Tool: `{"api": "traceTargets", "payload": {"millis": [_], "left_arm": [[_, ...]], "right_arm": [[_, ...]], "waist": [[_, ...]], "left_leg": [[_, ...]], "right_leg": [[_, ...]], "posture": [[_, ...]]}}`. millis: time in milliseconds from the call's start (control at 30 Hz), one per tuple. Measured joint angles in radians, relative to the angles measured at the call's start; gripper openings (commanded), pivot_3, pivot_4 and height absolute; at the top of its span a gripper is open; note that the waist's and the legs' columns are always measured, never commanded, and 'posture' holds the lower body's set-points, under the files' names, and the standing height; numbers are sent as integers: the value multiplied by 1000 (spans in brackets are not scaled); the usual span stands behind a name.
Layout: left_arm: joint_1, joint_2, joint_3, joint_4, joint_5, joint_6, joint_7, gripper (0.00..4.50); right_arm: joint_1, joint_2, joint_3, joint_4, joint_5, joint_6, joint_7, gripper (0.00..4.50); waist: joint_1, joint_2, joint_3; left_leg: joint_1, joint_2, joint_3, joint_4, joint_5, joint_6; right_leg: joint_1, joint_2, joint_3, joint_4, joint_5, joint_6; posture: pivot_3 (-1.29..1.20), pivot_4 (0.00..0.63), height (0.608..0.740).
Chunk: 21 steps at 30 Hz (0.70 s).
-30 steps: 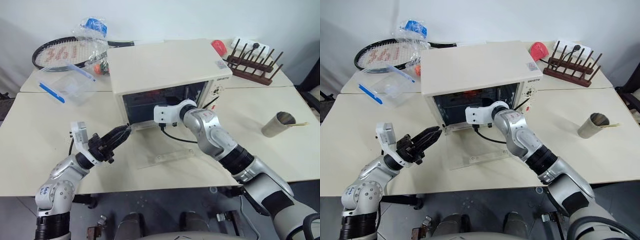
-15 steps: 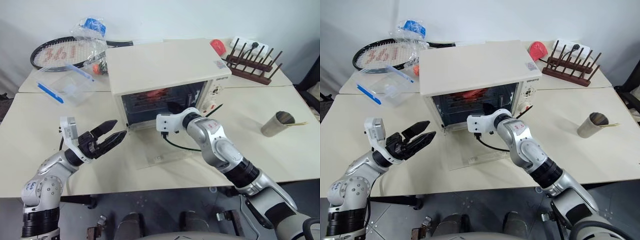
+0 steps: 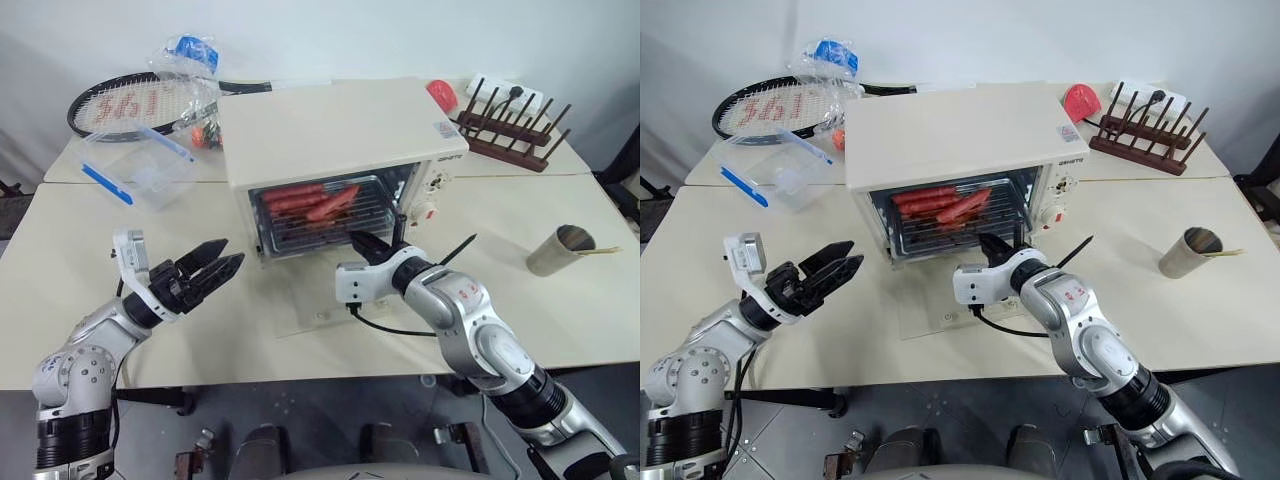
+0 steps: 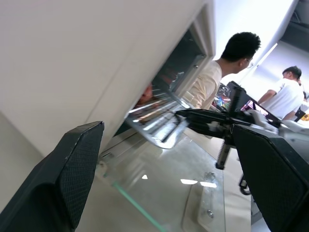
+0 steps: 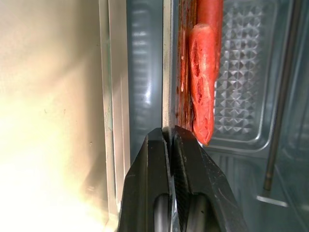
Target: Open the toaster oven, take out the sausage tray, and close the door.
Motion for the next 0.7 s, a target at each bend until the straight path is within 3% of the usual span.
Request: {"api": "traceTargets", "payload": {"millis": [700], "left_arm": [[-40, 5, 1, 53, -19, 74, -5, 4489]], "right_arm": [[301, -59, -187, -221, -33, -150, 24, 0]], "waist": [[21, 0, 0]], "left_leg": [[0, 0, 1, 0, 0, 0]], "right_leg": [[1, 0, 0, -4, 0, 0]], "posture": [[0, 150, 740]]}}
